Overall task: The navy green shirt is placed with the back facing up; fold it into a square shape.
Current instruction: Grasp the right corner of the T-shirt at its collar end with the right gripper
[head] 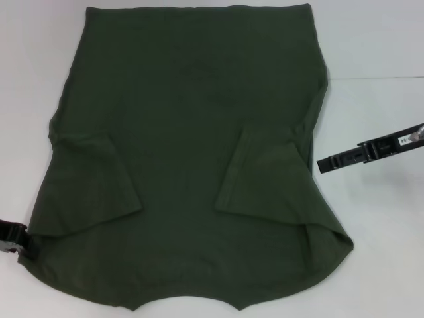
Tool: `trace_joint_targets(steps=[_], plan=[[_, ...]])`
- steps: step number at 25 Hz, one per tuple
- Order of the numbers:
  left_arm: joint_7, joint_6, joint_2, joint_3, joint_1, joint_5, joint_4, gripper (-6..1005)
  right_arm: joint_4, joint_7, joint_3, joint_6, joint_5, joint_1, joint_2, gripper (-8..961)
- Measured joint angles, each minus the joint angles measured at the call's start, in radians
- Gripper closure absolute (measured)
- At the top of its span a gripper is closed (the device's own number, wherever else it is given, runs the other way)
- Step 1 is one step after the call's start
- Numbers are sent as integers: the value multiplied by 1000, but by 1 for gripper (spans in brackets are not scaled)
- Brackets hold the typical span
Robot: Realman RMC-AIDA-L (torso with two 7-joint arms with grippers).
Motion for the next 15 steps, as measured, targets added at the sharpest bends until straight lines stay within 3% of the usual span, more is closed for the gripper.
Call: trace_joint_targets(steps=[6,15], plan=[[11,0,0,10,-5,0,1,962,0,72,0,-64,-27,-5,-21,7],[15,-5,-6,22,-9,-1,2,961,5,115,-2,-102,-121,-9,-24,7]])
